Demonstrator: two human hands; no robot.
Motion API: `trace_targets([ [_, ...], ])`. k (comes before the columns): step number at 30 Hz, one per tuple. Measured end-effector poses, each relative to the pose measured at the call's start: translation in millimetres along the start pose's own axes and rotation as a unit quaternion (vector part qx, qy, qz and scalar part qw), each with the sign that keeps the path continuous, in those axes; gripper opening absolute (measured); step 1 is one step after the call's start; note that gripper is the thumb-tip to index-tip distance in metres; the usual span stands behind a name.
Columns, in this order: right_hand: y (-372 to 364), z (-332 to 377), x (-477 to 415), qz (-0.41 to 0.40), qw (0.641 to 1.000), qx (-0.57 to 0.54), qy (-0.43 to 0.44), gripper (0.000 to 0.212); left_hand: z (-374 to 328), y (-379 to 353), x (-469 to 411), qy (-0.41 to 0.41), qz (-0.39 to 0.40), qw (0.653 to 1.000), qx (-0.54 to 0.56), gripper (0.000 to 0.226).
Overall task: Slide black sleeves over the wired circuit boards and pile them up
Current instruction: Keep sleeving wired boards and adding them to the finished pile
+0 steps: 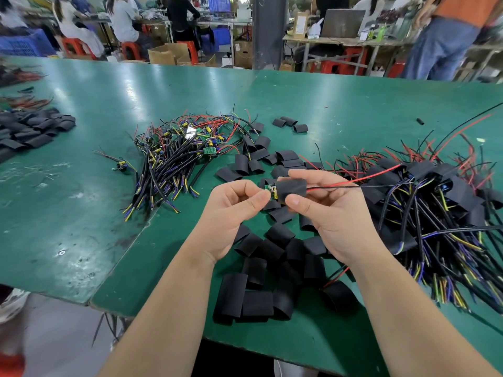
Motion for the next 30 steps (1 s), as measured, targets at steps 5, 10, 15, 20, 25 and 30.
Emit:
trace_targets([
  [5,-0.5,-1.7,-0.4,-0.021,0.999,-0.031,-0.016,0.034,1.2,-1.0,1.2,-0.003,0.014,1.000,-0.001,0.017],
  [10,-1.7,-4.4,0.5,-0.031,0.999,-0.031,-0.029,0.032,2.2,0.5,1.1,0.022,0.025,0.999,0.004,0.022],
  [15,-0.6,-3.2,1.0,-0.030,0.999,0.014,-0.018,0.033,4.1,0.4,0.6,0.032,-0.013,0.999,-0.023,0.026],
  [20,-6.6,-5.1,3.9,-0.046,0.988,0.146,-0.011,0.030,1.4,-3.8,0.5,-0.016,-0.023,0.996,-0.084,0.018],
  [25,-7.8,-6.5,0.5,-0.037,0.995,-0.081,-0.047,0.044,-1.9,-1.6,-0.5,-0.037,-0.072,0.994,-0.071,0.008],
  [30,-3.8,-5.4,0.1,-0.049,0.992,-0.114,-0.037,0.020,-1.3,-1.1,0.1,-0.024,-0.072,0.995,-0.057,0.012],
])
Point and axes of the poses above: each hand's wrist, its own x-axis away from the middle knuckle, its own y-axis out of the back of the hand, z = x × y, the point moved 3 cm from there along -x, towards the middle knuckle, and after that the axes turned 9 degrees about -y, right-handed, at the moved point
